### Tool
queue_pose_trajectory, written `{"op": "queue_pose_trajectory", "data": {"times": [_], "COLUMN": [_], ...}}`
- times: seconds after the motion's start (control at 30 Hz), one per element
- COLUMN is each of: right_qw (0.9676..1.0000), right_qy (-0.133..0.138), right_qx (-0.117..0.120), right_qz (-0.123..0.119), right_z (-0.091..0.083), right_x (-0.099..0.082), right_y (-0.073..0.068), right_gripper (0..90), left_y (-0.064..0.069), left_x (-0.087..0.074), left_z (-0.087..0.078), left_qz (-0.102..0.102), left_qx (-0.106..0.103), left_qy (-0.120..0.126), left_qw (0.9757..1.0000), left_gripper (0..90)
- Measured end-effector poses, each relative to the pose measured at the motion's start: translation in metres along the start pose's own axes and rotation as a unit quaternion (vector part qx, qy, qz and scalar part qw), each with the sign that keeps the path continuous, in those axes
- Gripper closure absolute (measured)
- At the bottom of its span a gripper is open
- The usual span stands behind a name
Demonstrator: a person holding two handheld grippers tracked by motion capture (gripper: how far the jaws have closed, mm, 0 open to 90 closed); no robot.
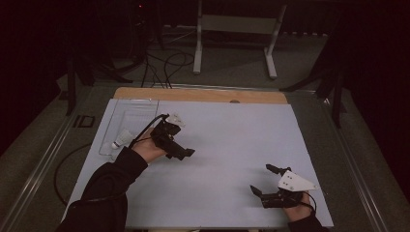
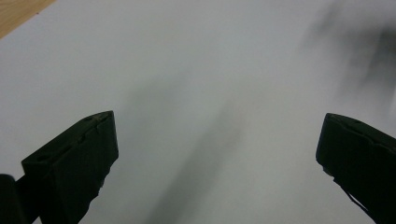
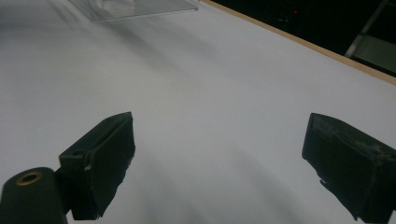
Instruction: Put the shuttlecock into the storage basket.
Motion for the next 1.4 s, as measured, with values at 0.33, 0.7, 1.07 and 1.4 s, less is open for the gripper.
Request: {"op": "queue_pose_trajectory", "data": {"times": [0.33,0.7,1.07,1.4], "right_qw": [1.0000,1.0000,1.0000,1.0000], "right_qy": [0.000,0.001,0.001,0.000], "right_qx": [-0.001,0.000,-0.002,-0.001], "right_qz": [0.002,0.000,-0.002,-0.001], "right_z": [-0.001,-0.001,-0.001,-0.001], "right_x": [0.000,0.001,0.001,0.001], "right_y": [0.000,-0.001,-0.001,-0.001], "right_gripper": [9.4,9.3,9.4,9.3], "left_y": [0.017,0.032,0.043,0.044], "left_x": [-0.002,-0.015,-0.039,-0.066], "left_z": [0.012,0.017,0.014,0.007], "left_qz": [0.025,0.021,0.024,0.020], "left_qx": [-0.019,-0.048,-0.058,-0.049], "left_qy": [-0.017,-0.004,0.008,0.005], "left_qw": [0.9994,0.9986,0.9980,0.9986], "left_gripper": [0.0,0.0,0.0,0.0]}}
Point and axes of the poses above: each handheld gripper's, and its own axes: z roughly forward along the jaws, x roughly out of its top, y roughly to its right, the point moved 2 cm from there along z, roughly forward along the jaws, and after that the axes turned 2 degrees about x, right-handed, at the moved point
